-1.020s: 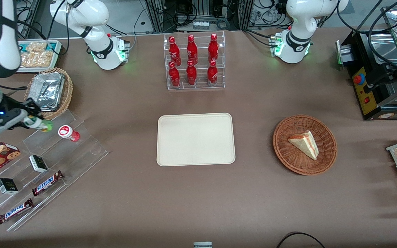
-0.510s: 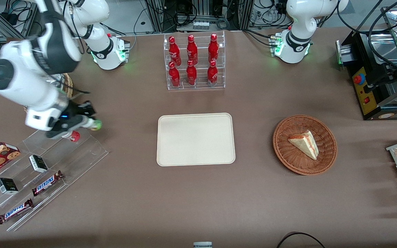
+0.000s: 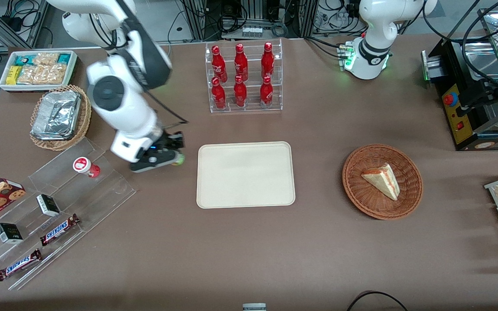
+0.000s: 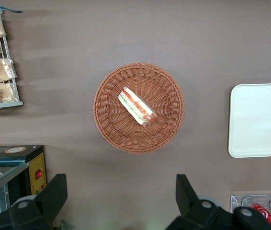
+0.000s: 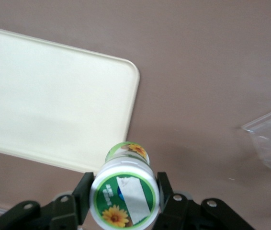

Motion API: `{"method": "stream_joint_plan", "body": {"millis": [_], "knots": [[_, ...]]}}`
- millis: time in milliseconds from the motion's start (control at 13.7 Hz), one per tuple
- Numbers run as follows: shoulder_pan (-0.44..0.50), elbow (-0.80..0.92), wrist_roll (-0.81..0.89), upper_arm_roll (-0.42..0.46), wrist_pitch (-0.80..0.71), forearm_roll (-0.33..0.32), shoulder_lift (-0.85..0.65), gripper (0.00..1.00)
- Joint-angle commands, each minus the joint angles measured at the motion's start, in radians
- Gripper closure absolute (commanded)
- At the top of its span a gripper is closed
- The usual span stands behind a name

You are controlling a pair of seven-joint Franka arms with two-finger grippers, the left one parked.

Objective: Place green gum on tray
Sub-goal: 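Lift the gum tub and carry it over the cream tray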

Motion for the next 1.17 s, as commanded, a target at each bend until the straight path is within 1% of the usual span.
{"method": "stream_joint_plan", "body": {"millis": [0, 219, 291, 437, 583, 1020, 1093], "knots": [[0.094, 0.043, 0.145, -0.013, 0.094, 0.015, 0.109, 1.00], [0.160, 0.051, 0.274, -0.015, 0.222, 0.013, 0.196, 1.00], [0.177, 0.056, 0.293, -0.015, 0.256, 0.013, 0.225, 1.00], [0.215, 0.085, 0.353, -0.016, 0.311, 0.013, 0.288, 1.00], [0.246, 0.118, 0.420, -0.016, 0.334, -0.001, 0.328, 1.00], [0.301, 0.154, 0.433, -0.024, 0.379, -0.002, 0.407, 1.00], [0.306, 0.154, 0.433, -0.025, 0.380, -0.013, 0.414, 1.00]]}}
